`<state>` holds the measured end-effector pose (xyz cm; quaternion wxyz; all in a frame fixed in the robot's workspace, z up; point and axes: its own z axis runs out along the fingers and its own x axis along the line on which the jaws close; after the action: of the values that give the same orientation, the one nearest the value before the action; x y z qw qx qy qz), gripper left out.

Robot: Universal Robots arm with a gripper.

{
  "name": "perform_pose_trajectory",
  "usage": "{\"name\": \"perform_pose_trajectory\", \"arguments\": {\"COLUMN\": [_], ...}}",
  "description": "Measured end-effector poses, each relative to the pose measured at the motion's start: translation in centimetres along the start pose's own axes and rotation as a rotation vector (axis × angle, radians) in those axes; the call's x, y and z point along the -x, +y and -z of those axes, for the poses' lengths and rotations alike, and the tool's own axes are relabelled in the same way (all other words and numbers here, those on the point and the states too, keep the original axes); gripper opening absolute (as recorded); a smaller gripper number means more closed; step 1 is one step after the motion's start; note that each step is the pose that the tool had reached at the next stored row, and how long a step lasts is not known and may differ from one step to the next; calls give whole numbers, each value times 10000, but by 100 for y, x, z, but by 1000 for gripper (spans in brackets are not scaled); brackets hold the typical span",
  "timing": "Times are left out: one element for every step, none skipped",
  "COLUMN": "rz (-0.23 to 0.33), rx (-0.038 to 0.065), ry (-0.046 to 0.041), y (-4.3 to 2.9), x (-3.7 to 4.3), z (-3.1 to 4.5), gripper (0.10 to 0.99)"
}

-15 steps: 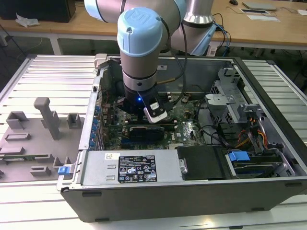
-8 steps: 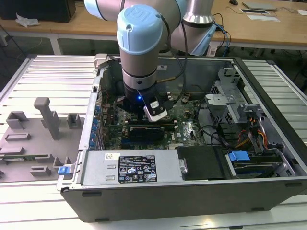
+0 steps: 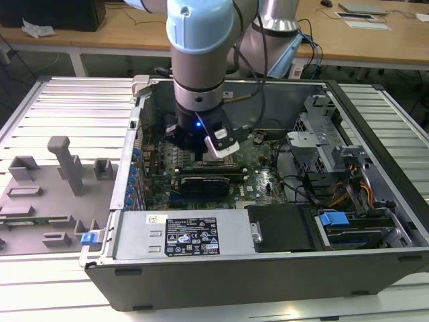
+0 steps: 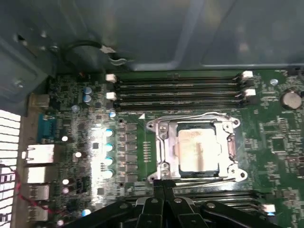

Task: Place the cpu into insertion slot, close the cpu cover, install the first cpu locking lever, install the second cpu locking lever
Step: 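Install the second cpu locking lever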

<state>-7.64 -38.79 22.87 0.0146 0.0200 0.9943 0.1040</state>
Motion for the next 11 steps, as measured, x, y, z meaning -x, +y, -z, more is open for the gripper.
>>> {"name": "perform_pose_trajectory", "arguments": {"rz": [-2,-7,-8,-15,-19,-26,-25,-25,-23,-22,-22], "rx": [0,0,0,-2,-5,-17,-28,-56,-82,-110,-117], "ry": [0,-1,-2,-3,-3,-5,-6,-6,-7,-10,-9], "y": [1,3,5,8,11,26,46,91,134,200,223], "x": [36,82,144,221,290,351,364,373,375,374,373], "z": [-1,-3,-5,-7,-10,-15,-19,-29,-37,-52,-57], "gripper": [106,106,106,106,106,106,106,106,106,106,106]}}
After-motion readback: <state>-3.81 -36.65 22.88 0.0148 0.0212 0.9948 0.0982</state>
